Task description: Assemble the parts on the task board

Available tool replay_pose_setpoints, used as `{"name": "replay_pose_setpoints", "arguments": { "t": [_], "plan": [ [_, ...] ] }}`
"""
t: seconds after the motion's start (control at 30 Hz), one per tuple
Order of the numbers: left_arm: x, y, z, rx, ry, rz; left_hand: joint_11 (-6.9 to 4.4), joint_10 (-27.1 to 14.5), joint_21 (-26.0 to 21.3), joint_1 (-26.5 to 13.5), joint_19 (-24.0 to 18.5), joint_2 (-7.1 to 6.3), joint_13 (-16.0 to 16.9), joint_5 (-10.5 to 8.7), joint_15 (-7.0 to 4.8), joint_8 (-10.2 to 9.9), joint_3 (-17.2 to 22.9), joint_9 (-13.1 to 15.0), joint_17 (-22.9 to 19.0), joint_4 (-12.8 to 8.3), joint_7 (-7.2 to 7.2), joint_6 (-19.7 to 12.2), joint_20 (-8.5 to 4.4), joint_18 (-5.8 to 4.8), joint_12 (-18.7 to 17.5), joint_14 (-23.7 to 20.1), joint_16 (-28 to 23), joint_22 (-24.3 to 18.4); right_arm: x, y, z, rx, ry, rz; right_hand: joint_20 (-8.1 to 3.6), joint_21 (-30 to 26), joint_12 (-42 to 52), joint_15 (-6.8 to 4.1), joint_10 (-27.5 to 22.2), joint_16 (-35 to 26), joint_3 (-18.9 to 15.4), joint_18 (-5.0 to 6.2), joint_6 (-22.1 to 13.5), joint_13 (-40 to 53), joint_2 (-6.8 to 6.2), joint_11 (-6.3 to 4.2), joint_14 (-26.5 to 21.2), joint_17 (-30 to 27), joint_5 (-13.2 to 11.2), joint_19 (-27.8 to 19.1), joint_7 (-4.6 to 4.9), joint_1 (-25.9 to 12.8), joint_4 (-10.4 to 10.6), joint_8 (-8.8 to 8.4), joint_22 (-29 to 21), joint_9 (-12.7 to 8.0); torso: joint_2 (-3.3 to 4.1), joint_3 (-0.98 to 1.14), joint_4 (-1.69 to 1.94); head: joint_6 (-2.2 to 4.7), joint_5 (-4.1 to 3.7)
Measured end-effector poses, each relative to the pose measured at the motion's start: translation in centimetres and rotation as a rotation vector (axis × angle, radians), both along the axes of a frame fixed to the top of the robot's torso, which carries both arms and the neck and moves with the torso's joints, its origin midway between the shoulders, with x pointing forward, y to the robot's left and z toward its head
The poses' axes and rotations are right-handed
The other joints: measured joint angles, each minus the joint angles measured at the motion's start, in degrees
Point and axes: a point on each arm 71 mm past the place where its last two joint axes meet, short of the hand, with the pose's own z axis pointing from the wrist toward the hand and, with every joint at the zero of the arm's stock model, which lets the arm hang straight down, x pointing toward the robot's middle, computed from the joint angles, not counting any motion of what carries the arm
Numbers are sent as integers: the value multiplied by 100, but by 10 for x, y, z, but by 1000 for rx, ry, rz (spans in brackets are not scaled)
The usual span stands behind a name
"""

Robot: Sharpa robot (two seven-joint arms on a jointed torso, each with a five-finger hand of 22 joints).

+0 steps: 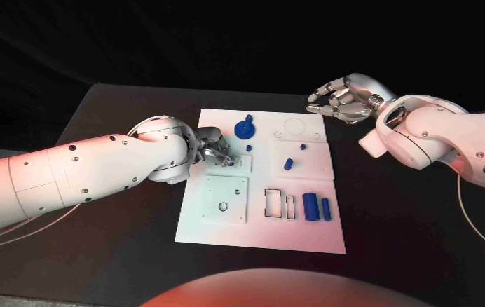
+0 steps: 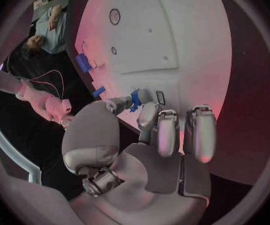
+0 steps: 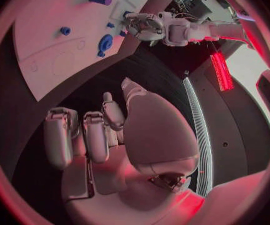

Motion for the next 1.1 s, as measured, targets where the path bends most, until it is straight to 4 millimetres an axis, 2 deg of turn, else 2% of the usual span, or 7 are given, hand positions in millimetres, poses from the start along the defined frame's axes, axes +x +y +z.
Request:
{"name": "replay_pose_setpoints", "arguments": {
  "t": [0.4,0.7,0.93,1.1],
  "plan": [
    [-1,1,0,3,12,-6,-20,20,0,0,21,0,5,0,0,0,-48,0,0,16,0,0,-21,0,16,0,0,-1,0,0,0,0,1,2,0,0,0,0,0,0,0,0,0,2,0,0,0,-1,0,0,0,0,0,0,4,0,-2,3,0,5,4],
    [-1,2,0,3,14,-5,-20,20,0,-134,21,59,-13,0,0,27,-338,-9,0,26,-2,1,-21,0,16,0,0,-1,0,0,0,-1,1,2,0,0,0,0,0,-23,-16,0,0,1,0,0,0,-1,0,0,0,0,-16,0,4,0,-1,3,-1,18,5],
    [-1,2,0,2,15,-4,-19,20,0,-249,20,7,-31,0,0,36,-729,-21,0,30,-11,10,-20,0,16,0,0,-1,0,0,0,-1,1,2,0,-35,0,0,0,-23,-16,0,19,1,0,0,0,-1,0,0,-19,0,-16,0,3,0,-1,3,-1,13,5],
    [-1,2,0,1,16,-3,-19,19,0,-302,20,0,-31,0,0,38,-845,-25,0,40,-11,10,-20,0,16,0,0,-1,0,0,-1,-1,3,2,0,-35,0,0,0,-23,-32,0,19,1,0,0,0,-1,0,0,-19,0,0,0,3,0,1,3,-1,12,16]
  ]
}}
